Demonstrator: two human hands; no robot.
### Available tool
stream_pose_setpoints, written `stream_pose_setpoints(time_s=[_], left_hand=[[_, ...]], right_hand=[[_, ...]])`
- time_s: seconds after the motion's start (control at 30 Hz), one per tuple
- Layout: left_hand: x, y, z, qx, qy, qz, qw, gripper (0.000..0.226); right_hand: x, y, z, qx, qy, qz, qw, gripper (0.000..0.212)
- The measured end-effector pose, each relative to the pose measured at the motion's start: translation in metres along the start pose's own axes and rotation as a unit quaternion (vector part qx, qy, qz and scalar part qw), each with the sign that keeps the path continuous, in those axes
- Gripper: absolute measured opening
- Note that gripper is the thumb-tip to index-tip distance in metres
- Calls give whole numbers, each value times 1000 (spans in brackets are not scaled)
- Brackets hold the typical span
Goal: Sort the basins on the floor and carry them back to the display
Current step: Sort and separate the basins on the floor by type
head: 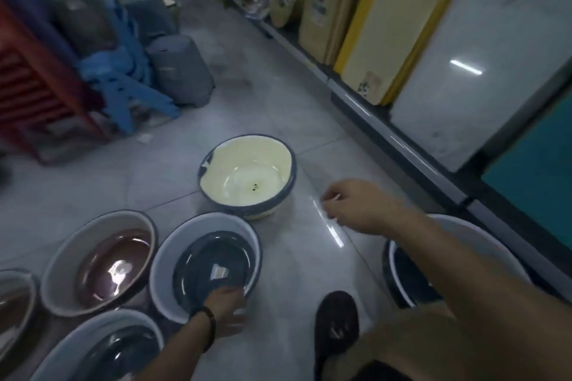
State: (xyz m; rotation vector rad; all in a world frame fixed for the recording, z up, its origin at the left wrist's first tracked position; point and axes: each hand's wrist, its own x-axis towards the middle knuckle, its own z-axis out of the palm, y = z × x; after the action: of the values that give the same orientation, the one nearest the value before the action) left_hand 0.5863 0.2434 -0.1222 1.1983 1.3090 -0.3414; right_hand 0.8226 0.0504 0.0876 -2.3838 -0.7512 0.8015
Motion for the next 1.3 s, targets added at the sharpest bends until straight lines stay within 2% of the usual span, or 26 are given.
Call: stream_pose_setpoints(time_s=[0.13, 0.23, 0.3, 0.37, 0.47, 0.57, 0.63, 0.7, 0.77, 0.8, 0.83, 0.93, 1.03, 1.17, 1.23, 1.3], left_hand=[[17, -66, -55, -187, -30, -95, 977, 16], [25, -83, -69, -294, 26, -100, 950, 11], [35, -93, -78, -330, 45, -85, 939, 11], [46, -101, -85, -359, 37, -65, 930, 12], [41, -94, -84, -390, 56, -63, 917, 13], [41, -89, -82, -432, 56, -45, 899, 13], [42, -82, -82, -482, 33, -66, 873, 12], [41, -74, -81, -478, 32, -62, 876, 28], [56, -74, -83, -453, 43, -66, 888, 67], [65, -75, -85, -437, 51, -72, 895, 78], [75, -74, -87, -440, 60, -74, 893, 76], [56, -51, -74, -492, 59, -57, 867, 47], [44, -41, -59, -520, 78, -27, 850, 45], [17, -36, -38, -530, 67, -17, 845, 37], [-5, -38, -23, -517, 51, -18, 854, 31], [-23, -38, -8, -510, 23, -17, 860, 38]], right_hand=[[10, -50, 105, 16, -133, 46, 990, 29], [-2, -45, 176, 44, -124, 59, 990, 25], [-16, -36, 208, 24, -123, 36, 992, 27], [-24, -32, 218, -8, -128, -2, 992, 29], [-23, -25, 214, 16, -131, 15, 991, 19], [-16, -9, 212, -43, -150, 38, 987, 28], [-13, -4, 213, -36, -160, 48, 985, 29], [-12, -1, 215, -25, -169, 59, 984, 24], [-12, 1, 219, -31, -188, 62, 980, 16], [-12, 2, 221, -31, -192, 65, 979, 15], [-12, 3, 224, -28, -193, 65, 979, 17], [-8, 5, 224, -26, -197, 70, 978, 28], [-3, 2, 222, -38, -186, 71, 979, 33], [-1, -6, 210, -44, -129, 71, 988, 38], [-3, -9, 205, -9, -88, 103, 991, 41], [-4, -11, 197, 48, -28, 156, 986, 53]])
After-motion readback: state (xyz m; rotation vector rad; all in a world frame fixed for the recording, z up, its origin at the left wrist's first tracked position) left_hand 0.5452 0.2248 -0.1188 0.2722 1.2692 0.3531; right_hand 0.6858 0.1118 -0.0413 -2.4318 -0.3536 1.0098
